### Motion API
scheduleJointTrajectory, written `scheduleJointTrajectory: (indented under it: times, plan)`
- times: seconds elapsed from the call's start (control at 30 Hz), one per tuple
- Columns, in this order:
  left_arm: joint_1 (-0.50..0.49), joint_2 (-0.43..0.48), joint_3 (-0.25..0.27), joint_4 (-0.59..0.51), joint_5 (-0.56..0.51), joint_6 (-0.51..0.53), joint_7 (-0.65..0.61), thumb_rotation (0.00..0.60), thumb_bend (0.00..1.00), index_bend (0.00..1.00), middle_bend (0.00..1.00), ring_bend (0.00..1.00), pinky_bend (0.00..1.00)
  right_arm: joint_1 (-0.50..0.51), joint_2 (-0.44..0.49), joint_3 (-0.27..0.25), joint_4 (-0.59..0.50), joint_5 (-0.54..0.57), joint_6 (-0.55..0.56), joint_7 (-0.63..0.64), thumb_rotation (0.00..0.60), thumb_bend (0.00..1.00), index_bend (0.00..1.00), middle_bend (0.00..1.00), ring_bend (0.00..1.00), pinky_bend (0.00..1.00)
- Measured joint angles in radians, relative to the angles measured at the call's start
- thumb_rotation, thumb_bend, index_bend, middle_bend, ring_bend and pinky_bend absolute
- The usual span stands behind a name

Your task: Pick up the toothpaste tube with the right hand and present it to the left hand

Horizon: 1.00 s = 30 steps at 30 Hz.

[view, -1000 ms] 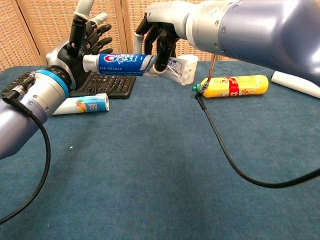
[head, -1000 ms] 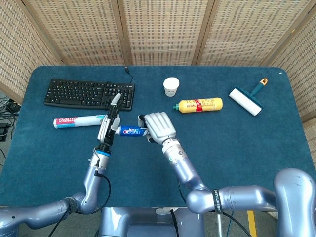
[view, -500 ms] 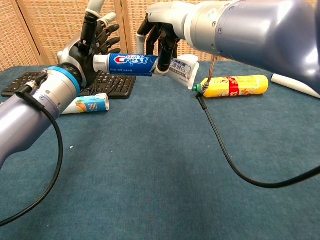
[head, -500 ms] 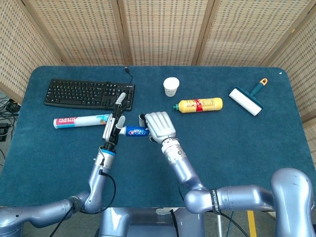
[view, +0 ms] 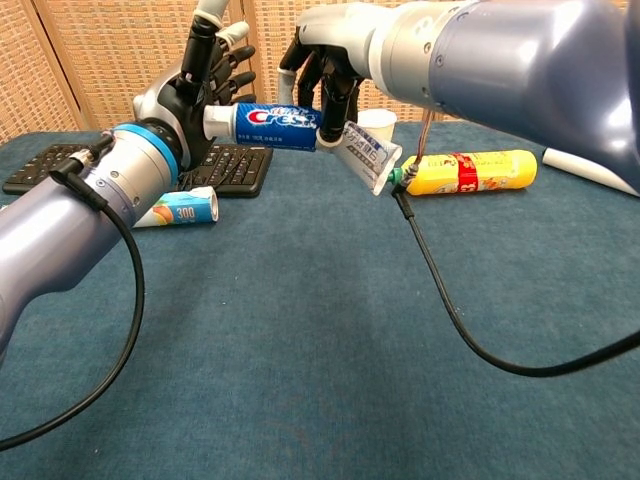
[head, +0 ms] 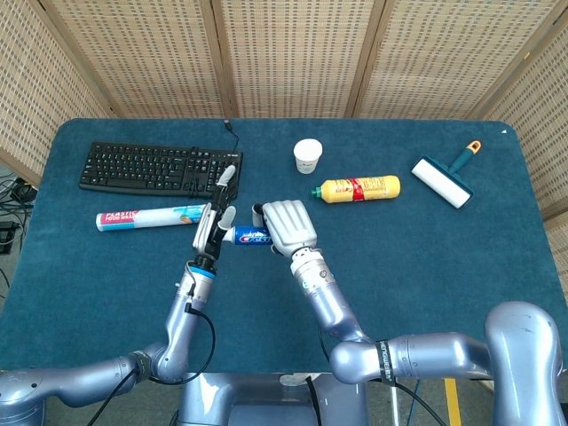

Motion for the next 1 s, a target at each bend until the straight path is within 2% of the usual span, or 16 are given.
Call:
scheduleJointTrajectory:
  times: [0.27,0.43,0.6,0.83,0.87,0.93,1.0]
  plan:
    - [0.027,0.036,0.024,-0.003,0.015,0.002,0.002,0.163,0.0,0.0,0.0,0.0,0.0,-0.011,0.028,-0.007,-0.011,0.001,0.013,-0.01,0.6,0.64,0.7,0.72,0.59,0.7]
    - [0.066,0.094,0.061,0.001,0.057,0.023,0.005,0.162,0.0,0.0,0.0,0.0,0.0,-0.034,0.053,-0.028,-0.015,0.006,0.019,-0.014,0.6,0.64,0.7,0.72,0.59,0.7]
    - [0.104,0.221,0.088,-0.003,0.114,0.038,0.011,0.164,0.0,0.0,0.0,0.0,0.0,-0.061,0.064,-0.065,-0.003,0.001,0.013,-0.004,0.6,0.64,0.7,0.72,0.59,0.7]
    - [0.188,0.399,0.167,0.007,0.196,0.088,0.079,0.194,0.0,0.0,0.0,0.0,0.0,-0.083,0.028,-0.12,0.06,-0.009,-0.003,0.003,0.6,0.63,0.68,0.7,0.57,0.7]
    - [0.202,0.423,0.181,0.013,0.204,0.097,0.095,0.222,0.0,0.0,0.0,0.0,0.0,-0.086,0.019,-0.126,0.072,-0.01,-0.005,0.005,0.6,0.58,0.64,0.64,0.54,0.7]
    - [0.221,0.45,0.201,0.022,0.212,0.106,0.123,0.284,0.0,0.0,0.0,0.0,0.0,-0.092,-0.003,-0.14,0.099,-0.014,-0.008,0.007,0.6,0.39,0.48,0.48,0.41,0.64]
    - [0.231,0.473,0.217,0.031,0.218,0.11,0.163,0.316,0.0,0.0,0.0,0.0,0.0,-0.1,-0.027,-0.153,0.124,-0.023,-0.011,0.013,0.6,0.1,0.22,0.24,0.18,0.46]
